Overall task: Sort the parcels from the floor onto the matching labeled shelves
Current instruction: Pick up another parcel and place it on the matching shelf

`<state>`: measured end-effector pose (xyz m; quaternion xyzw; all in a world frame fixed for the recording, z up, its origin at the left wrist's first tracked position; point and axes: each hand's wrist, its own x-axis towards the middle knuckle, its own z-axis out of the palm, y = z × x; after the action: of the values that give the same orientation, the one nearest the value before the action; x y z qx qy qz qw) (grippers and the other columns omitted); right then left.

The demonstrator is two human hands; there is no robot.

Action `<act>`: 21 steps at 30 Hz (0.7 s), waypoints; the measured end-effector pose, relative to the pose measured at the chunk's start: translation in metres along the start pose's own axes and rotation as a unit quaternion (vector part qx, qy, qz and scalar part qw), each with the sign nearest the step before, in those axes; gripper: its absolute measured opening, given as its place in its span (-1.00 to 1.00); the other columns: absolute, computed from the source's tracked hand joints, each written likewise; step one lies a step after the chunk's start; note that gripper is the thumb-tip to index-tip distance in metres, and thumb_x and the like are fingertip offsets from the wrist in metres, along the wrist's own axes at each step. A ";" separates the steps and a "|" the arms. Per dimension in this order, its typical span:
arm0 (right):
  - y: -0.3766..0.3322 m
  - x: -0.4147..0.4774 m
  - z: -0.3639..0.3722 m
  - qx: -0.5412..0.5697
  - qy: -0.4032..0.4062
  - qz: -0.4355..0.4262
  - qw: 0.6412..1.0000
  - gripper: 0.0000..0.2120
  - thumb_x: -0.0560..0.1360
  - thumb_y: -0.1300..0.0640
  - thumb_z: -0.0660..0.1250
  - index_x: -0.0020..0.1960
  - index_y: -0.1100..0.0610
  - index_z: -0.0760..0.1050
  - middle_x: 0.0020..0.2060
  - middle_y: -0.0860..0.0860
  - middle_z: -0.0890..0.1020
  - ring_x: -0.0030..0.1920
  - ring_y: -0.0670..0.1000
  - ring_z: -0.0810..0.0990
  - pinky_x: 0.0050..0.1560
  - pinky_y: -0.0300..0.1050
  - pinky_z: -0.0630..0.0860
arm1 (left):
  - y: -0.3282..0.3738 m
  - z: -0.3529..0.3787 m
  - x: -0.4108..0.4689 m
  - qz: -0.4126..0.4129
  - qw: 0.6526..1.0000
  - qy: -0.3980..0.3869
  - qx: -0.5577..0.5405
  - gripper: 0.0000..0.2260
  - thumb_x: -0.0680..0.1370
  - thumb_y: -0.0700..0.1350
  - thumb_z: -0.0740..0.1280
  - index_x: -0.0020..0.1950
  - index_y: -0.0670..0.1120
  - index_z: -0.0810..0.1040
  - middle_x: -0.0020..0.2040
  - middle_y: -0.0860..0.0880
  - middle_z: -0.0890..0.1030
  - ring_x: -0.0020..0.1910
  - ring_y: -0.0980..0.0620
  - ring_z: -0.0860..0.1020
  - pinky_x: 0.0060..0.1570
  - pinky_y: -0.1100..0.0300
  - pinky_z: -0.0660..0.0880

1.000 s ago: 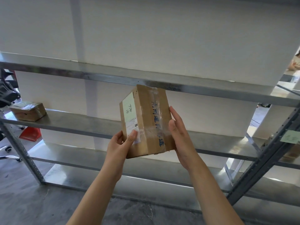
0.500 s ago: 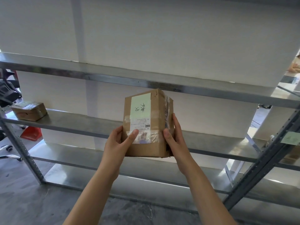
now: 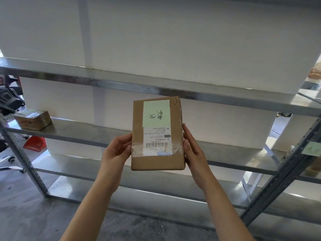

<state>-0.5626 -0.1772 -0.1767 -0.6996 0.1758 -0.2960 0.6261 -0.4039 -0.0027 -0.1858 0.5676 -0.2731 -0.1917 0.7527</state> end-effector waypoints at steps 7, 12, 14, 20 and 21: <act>-0.007 0.000 -0.016 0.025 -0.047 0.007 0.999 -0.45 0.51 -0.26 0.16 0.51 -0.32 0.27 0.40 -0.23 0.52 0.40 -0.08 0.51 0.35 -0.01 0.50 | 0.007 -0.015 0.009 0.074 0.991 -0.079 0.073 -0.30 0.47 -0.18 0.48 0.52 0.20 0.31 0.25 -0.12 0.57 0.21 -0.13 0.59 0.18 -0.06 0.58; -0.010 0.006 -0.025 0.028 -0.049 0.016 0.998 -0.51 0.61 -0.15 0.12 0.51 -0.09 0.39 0.40 -0.03 0.55 0.42 0.04 0.51 0.42 0.13 0.43 | 0.008 -0.021 0.018 0.086 0.970 -0.162 0.158 0.10 0.26 0.05 0.62 0.58 0.32 -0.05 0.60 0.13 0.16 0.56 0.13 0.22 0.46 -0.14 0.33; -0.013 0.009 -0.027 0.023 -0.043 0.031 0.998 -0.53 0.63 -0.12 0.12 0.48 0.01 0.45 0.35 0.03 0.60 0.36 0.05 0.57 0.37 0.08 0.48 | 0.005 -0.020 0.018 0.093 0.966 -0.178 0.161 0.17 0.23 0.09 0.65 0.59 0.27 -0.10 0.61 0.15 0.12 0.58 0.14 0.17 0.47 -0.17 0.30; -0.019 0.015 -0.017 0.052 0.076 0.033 0.995 -0.49 0.68 -0.18 0.02 -0.04 -0.04 0.71 -0.09 0.00 0.76 0.00 0.10 0.71 0.04 -0.02 0.57 | -0.010 -0.014 0.018 0.104 0.975 -0.119 0.155 0.17 0.11 0.17 0.67 0.55 0.12 0.04 0.49 0.05 0.31 0.47 0.13 0.35 0.41 -0.17 0.40; -0.016 0.019 -0.013 0.099 0.132 0.038 0.986 -0.43 0.67 -0.19 0.00 -0.15 -0.03 0.72 -0.16 0.02 0.76 -0.06 0.13 0.69 0.01 0.03 0.54 | -0.013 -0.012 0.018 0.110 0.977 -0.104 0.151 0.15 0.10 0.19 0.67 0.51 0.11 0.06 0.47 0.03 0.32 0.46 0.11 0.37 0.39 -0.17 0.42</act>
<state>-0.5588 -0.1968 -0.1565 -0.5814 0.2531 -0.3775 0.6748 -0.3823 -0.0080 -0.1969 0.6183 -0.4361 -0.1222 0.6423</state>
